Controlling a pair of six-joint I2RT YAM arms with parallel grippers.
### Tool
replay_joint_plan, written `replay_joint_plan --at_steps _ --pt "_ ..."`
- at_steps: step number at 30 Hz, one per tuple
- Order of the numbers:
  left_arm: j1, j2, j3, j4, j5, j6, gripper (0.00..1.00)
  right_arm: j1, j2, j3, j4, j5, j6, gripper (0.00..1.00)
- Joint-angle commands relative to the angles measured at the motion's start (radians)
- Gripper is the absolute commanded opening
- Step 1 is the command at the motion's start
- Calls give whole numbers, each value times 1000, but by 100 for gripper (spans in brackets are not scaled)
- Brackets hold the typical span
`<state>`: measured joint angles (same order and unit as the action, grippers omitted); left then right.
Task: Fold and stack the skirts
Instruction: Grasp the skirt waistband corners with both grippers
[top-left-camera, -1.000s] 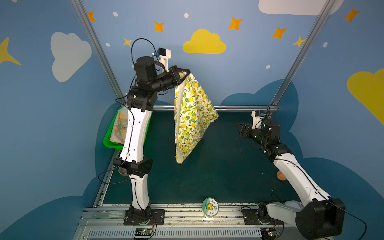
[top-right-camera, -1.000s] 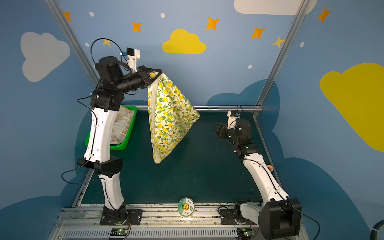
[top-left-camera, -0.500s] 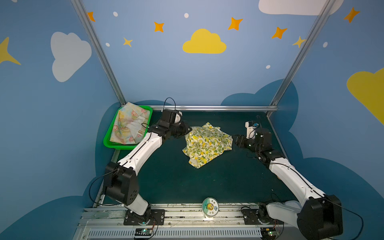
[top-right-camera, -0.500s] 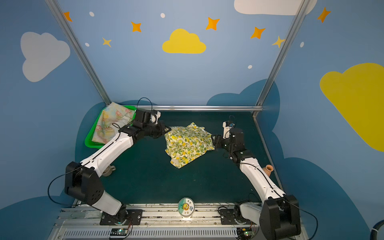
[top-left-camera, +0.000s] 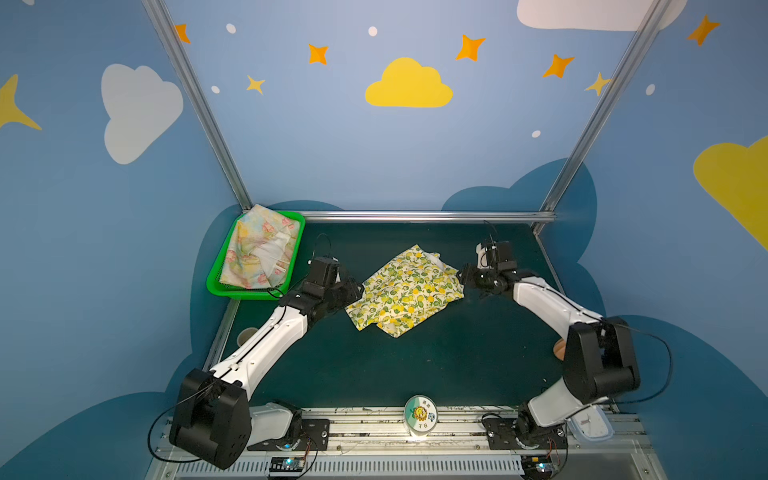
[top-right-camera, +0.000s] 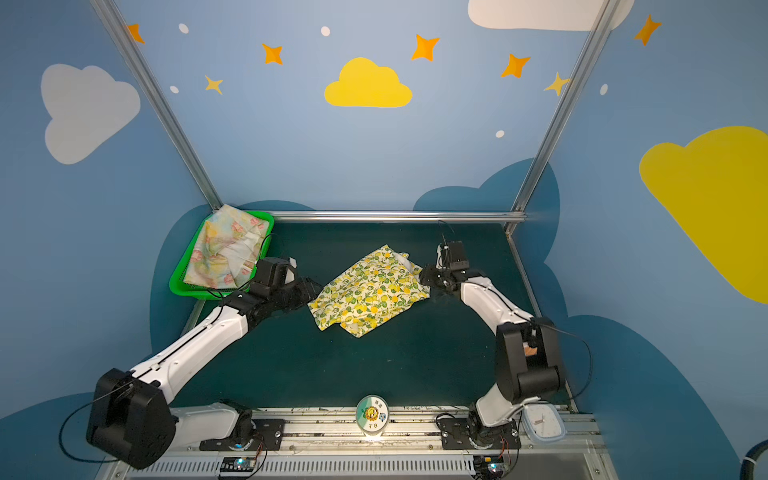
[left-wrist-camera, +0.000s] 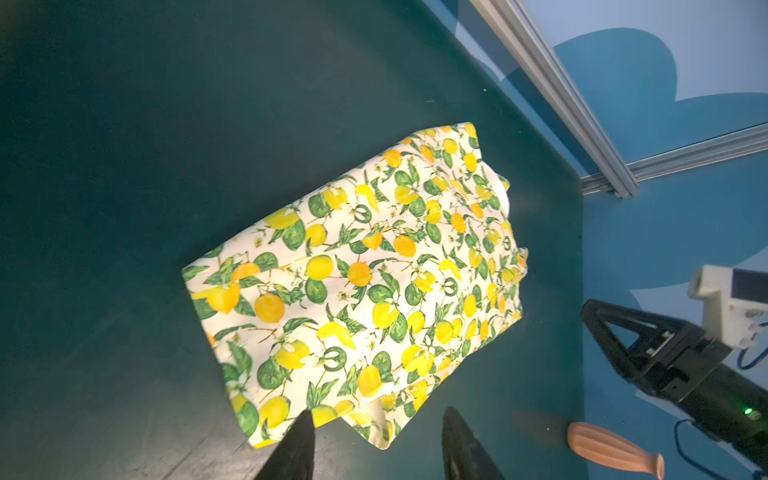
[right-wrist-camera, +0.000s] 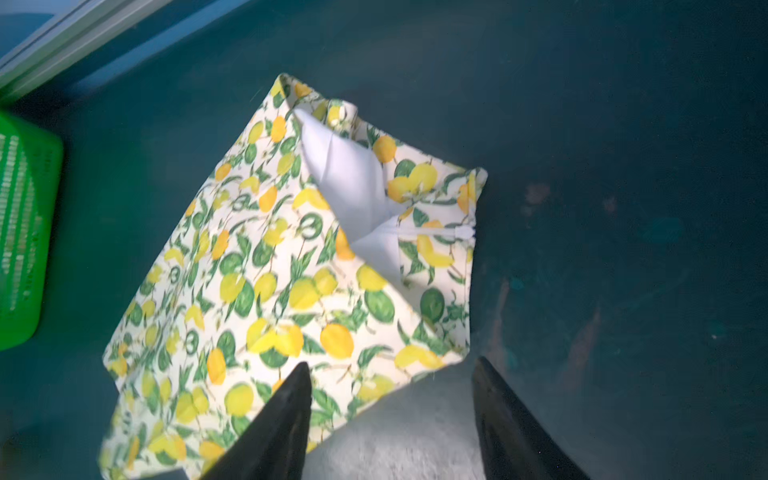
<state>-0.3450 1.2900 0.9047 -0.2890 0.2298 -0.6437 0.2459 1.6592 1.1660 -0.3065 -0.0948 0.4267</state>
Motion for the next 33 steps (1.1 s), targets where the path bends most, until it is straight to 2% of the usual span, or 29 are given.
replay_joint_plan --at_steps 1,6,10,16,19,21,26,31,33 --pt "0 37 8 -5 -2 13 53 -39 117 123 -191 -35 32 56" --pt "-17 142 56 15 52 5 56 -60 260 210 -223 -142 34 48" --pt "-37 183 49 70 57 -31 57 -38 308 214 -201 -238 20 49" --pt "-56 210 63 70 54 -33 57 7 345 222 -193 -275 20 50" --pt "-55 212 70 68 49 -30 57 34 343 203 -179 -294 38 43" --pt "-56 214 74 69 38 -24 57 61 336 179 -155 -307 65 30" --pt "-54 244 128 54 2 7 57 175 305 124 -88 -321 135 11" --pt "-56 315 241 9 -12 53 57 321 240 115 -93 -270 145 13" --pt "-57 353 295 -6 2 71 58 367 203 112 -121 -231 141 21"
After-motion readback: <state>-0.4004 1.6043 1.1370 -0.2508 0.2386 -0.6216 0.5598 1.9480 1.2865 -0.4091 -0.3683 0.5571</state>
